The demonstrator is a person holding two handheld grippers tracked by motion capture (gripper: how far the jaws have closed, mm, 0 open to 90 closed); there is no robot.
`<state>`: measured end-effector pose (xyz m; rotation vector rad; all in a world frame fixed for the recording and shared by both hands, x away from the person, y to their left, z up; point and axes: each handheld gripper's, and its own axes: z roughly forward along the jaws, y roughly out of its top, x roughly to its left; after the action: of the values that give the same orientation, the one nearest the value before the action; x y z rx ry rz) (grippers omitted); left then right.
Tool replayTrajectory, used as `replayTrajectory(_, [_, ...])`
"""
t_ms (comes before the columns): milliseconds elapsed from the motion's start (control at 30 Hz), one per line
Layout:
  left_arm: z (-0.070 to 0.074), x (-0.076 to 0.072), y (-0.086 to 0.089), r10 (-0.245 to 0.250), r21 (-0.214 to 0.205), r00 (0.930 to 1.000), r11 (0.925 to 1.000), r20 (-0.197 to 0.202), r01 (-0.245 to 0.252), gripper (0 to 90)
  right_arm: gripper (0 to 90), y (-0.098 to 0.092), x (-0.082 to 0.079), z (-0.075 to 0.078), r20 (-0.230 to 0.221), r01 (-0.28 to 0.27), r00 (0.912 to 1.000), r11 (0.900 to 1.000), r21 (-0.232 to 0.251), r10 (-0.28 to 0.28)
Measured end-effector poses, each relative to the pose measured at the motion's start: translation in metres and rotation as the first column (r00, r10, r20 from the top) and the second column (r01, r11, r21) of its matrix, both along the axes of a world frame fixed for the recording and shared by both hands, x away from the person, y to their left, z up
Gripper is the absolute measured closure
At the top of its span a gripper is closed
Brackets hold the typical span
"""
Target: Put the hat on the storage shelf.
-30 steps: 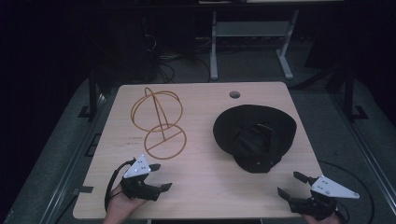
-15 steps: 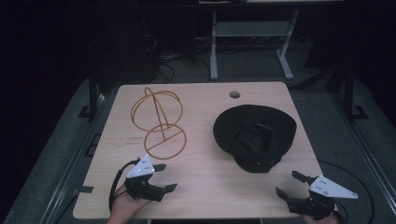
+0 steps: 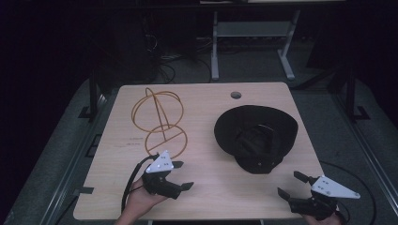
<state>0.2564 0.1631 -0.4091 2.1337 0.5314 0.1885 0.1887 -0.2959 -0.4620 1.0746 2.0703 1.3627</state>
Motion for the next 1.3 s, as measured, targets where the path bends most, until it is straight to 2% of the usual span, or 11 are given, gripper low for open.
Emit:
replayTrajectory(133, [0.005, 0.009, -0.017, -0.02, 0.01, 0.9998, 0.9998, 0.002, 0.02, 20.8, 14.1, -0.001, -0.001, 0.0, 0.001, -0.002, 1.0, 1.0, 0.001, 0.002])
replayTrajectory(467, [0.016, 0.022, -0.036, -0.047, 0.027, 0.9988, 0.9985, 0.008, 0.047, 20.6, 14.1, -0.001, 0.0, 0.0, 0.001, -0.009, 1.0, 0.9999, 0.005, 0.009])
replayTrajectory(767, [0.028, 0.031, -0.061, -0.086, 0.041, 0.9959, 0.9955, 0.027, 0.085, 20.6, 14.0, 0.002, 0.0, 0.0, -0.001, -0.026, 0.9997, 0.9997, -0.001, 0.026])
replayTrajectory(1100, [0.039, 0.048, -0.094, -0.122, 0.063, 0.9921, 0.9908, 0.029, 0.12, 20.7, 14.1, 0.001, 0.0, 0.0, -0.003, -0.03, 0.9995, 0.9995, 0.002, 0.03])
replayTrajectory(1133, [0.04, 0.051, -0.101, -0.135, 0.071, 0.9904, 0.9886, 0.029, 0.133, 20.9, 14.1, 0.001, 0.0, -0.001, -0.001, -0.031, 0.9995, 0.9995, 0.004, 0.031])
replayTrajectory(1300, [0.041, 0.056, -0.114, -0.154, 0.099, 0.9876, 0.9838, 0.034, 0.15, 21.4, 14.1, 0.001, 0.001, -0.001, -0.003, -0.035, 0.9994, 0.9994, 0.002, 0.035])
